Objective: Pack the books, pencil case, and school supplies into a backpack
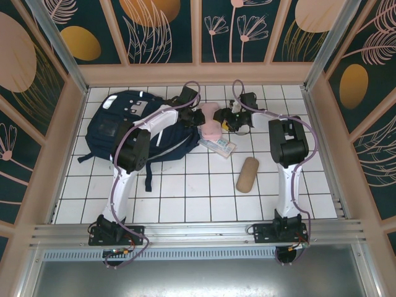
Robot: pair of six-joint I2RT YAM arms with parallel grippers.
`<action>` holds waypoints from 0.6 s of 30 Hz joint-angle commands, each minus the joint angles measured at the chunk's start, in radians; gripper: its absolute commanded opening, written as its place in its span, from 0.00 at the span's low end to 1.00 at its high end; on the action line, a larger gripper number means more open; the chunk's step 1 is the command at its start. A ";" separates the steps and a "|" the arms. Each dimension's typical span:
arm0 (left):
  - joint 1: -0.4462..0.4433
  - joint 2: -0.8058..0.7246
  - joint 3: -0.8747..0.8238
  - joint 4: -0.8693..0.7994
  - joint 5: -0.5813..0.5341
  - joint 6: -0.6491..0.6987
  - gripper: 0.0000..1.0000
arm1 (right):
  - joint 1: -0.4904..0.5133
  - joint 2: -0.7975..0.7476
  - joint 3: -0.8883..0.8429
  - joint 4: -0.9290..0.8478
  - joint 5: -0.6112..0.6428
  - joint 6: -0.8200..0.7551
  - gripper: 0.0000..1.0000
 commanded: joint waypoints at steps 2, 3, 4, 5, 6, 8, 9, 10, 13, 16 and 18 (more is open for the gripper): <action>0.000 0.043 -0.059 -0.068 -0.010 -0.012 0.19 | -0.007 -0.022 -0.077 0.222 -0.178 0.152 0.62; 0.000 0.039 -0.063 -0.066 -0.011 -0.010 0.19 | -0.009 -0.027 -0.086 0.262 -0.195 0.178 0.62; 0.000 0.037 -0.067 -0.065 -0.010 -0.009 0.19 | -0.008 -0.030 -0.098 0.304 -0.213 0.203 0.62; 0.000 0.036 -0.070 -0.065 -0.010 -0.007 0.19 | -0.010 -0.030 -0.104 0.344 -0.230 0.233 0.61; 0.000 0.034 -0.073 -0.066 -0.008 -0.007 0.19 | -0.009 -0.028 -0.101 0.366 -0.240 0.250 0.60; 0.000 0.031 -0.079 -0.063 -0.005 -0.004 0.19 | -0.007 -0.016 -0.087 0.377 -0.254 0.263 0.59; 0.000 0.030 -0.081 -0.062 -0.002 -0.004 0.19 | -0.004 -0.008 -0.079 0.374 -0.260 0.262 0.58; 0.000 0.028 -0.082 -0.063 0.000 -0.001 0.19 | -0.002 0.001 -0.065 0.357 -0.260 0.258 0.57; 0.000 0.020 -0.081 -0.065 -0.001 0.004 0.19 | 0.002 0.010 -0.050 0.312 -0.225 0.237 0.53; 0.000 0.004 -0.069 -0.081 -0.013 0.014 0.19 | -0.001 0.001 -0.047 0.255 -0.177 0.203 0.36; 0.000 -0.014 -0.048 -0.099 -0.027 0.024 0.20 | -0.005 -0.014 -0.055 0.232 -0.152 0.188 0.27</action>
